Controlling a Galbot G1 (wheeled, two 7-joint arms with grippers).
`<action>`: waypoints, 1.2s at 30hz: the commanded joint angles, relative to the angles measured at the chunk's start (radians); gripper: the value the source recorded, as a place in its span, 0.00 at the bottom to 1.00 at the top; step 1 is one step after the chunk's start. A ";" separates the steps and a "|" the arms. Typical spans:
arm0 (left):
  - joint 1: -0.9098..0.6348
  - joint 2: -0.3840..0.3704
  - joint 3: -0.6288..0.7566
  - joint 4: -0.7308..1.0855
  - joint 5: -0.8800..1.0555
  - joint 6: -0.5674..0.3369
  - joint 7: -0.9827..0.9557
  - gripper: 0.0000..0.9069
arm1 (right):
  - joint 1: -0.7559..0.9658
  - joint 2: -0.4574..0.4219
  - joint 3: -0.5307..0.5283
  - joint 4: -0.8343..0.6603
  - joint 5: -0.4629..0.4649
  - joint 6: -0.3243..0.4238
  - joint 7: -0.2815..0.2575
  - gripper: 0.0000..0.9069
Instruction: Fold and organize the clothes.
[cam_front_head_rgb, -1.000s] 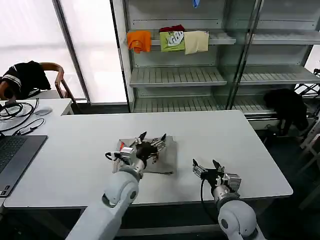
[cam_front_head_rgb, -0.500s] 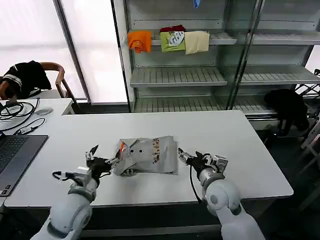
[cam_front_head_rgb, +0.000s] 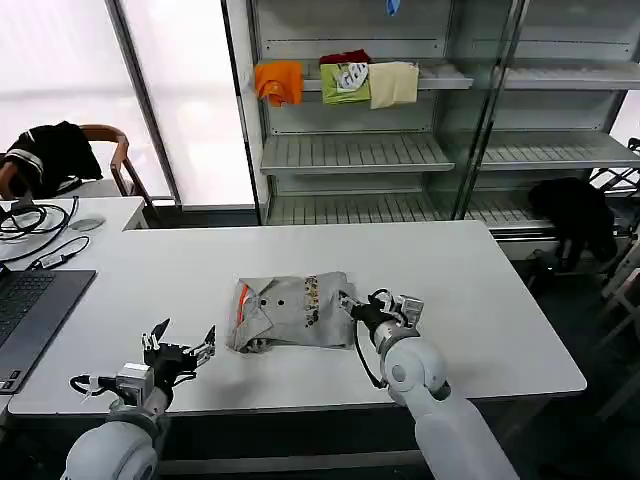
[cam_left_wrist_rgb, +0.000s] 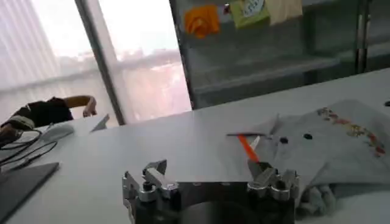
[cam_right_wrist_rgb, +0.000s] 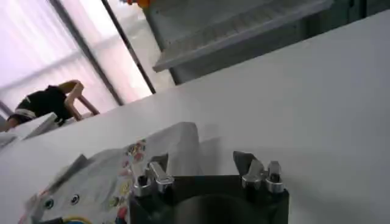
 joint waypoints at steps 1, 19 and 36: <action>0.059 -0.029 0.030 -0.031 0.029 0.005 0.007 1.00 | 0.041 0.000 -0.065 -0.074 -0.047 -0.002 -0.010 0.77; 0.026 -0.041 0.031 0.000 0.026 -0.002 0.003 1.00 | 0.016 -0.047 -0.110 -0.016 -0.110 -0.003 -0.031 0.00; 0.018 -0.087 0.051 -0.010 0.026 0.001 0.001 1.00 | -0.011 -0.233 0.002 0.027 -0.260 -0.002 -0.165 1.00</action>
